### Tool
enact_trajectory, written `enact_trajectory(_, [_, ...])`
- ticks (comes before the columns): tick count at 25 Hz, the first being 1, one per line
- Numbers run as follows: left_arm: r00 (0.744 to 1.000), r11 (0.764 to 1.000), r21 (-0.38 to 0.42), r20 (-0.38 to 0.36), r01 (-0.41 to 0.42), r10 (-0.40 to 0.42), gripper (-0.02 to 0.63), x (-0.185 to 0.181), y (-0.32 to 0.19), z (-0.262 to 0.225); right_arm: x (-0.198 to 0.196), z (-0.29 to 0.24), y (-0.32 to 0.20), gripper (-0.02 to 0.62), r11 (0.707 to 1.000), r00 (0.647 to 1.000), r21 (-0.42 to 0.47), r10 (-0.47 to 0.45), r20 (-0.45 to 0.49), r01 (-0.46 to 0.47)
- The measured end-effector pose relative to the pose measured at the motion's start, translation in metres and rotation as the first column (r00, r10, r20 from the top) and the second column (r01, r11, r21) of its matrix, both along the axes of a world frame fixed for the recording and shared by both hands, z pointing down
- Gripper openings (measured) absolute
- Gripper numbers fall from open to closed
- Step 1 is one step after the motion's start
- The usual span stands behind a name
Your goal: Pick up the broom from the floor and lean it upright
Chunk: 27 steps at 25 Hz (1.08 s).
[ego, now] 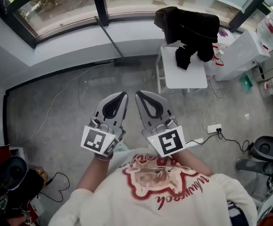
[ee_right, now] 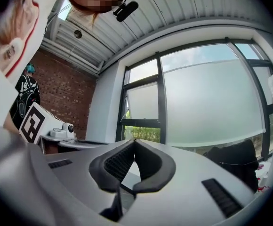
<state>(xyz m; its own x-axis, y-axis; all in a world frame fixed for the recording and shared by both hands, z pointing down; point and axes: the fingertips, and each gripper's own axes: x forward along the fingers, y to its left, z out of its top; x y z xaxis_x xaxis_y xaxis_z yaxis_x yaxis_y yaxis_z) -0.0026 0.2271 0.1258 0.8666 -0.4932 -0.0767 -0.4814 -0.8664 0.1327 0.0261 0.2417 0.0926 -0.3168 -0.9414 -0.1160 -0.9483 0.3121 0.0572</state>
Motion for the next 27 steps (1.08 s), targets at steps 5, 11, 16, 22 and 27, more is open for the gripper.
enact_trajectory(5, [0.998, 0.998, -0.007, -0.023, 0.062, -0.063, 0.020, 0.038, 0.038, -0.005, 0.023, 0.009, 0.027, 0.025, 0.996, 0.996, -0.032, -0.084, -0.003, 0.084])
enact_trajectory(11, [0.995, 0.996, -0.008, 0.030, 0.093, -0.092, 0.020, 0.027, 0.059, 0.000, 0.025, 0.000, 0.043, 0.025, 0.995, 0.995, 0.008, -0.099, 0.000, 0.099])
enact_trajectory(16, [0.996, 0.997, 0.000, 0.029, 0.080, -0.080, 0.020, 0.012, 0.058, -0.005, 0.021, -0.005, 0.044, 0.025, 0.998, 0.998, 0.026, -0.063, -0.002, 0.063])
enact_trajectory(22, [0.999, 0.999, 0.022, 0.023, 0.049, -0.049, 0.020, -0.003, 0.056, -0.011, 0.014, -0.010, 0.042, 0.025, 0.999, 1.000, 0.043, -0.020, -0.010, 0.021])
enact_trajectory(27, [0.999, 0.999, 0.016, 0.021, 0.031, -0.031, 0.020, -0.004, 0.051, -0.006, 0.013, -0.010, 0.037, 0.025, 0.999, 1.000, 0.052, -0.003, -0.023, 0.004])
